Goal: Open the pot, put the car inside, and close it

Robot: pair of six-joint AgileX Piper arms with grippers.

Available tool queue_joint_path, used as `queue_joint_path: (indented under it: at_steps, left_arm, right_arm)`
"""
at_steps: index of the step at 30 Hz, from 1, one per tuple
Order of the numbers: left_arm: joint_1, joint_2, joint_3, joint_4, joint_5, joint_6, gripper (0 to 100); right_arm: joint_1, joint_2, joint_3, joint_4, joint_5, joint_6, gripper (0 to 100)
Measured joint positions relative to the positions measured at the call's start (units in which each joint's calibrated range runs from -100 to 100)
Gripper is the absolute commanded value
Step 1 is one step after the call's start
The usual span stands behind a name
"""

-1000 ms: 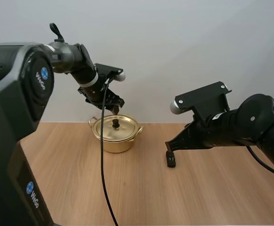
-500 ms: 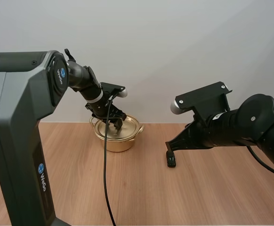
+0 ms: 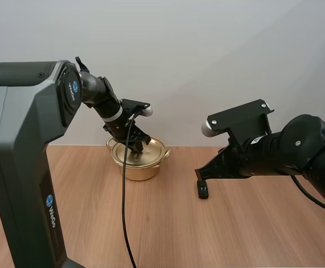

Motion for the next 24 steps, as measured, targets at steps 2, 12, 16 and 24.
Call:
queue_joint_path:
  at_steps: [2, 12, 16, 24]
  left_arm:
    - [0.0, -3.3, -0.8, -1.6, 1.3, 0.0, 0]
    - [1.64, -23.2, -5.6, -14.1, -4.4, 0.1, 0]
    - [1.87, -30.9, -7.6, -14.1, -3.7, -0.3, 0]
    - [1.94, -38.1, -9.4, -14.3, 0.1, -4.3, 0]
  right_arm:
    - [0.0, 1.7, 0.8, 0.1, -2.2, 0.0, 0]
    - [0.0, 18.8, -3.2, 2.5, -8.1, -0.1, 65]
    - [0.0, 26.4, -4.8, 3.7, -12.5, -0.2, 72]
    - [0.0, 38.6, -10.2, 7.5, -14.0, -2.2, 72]
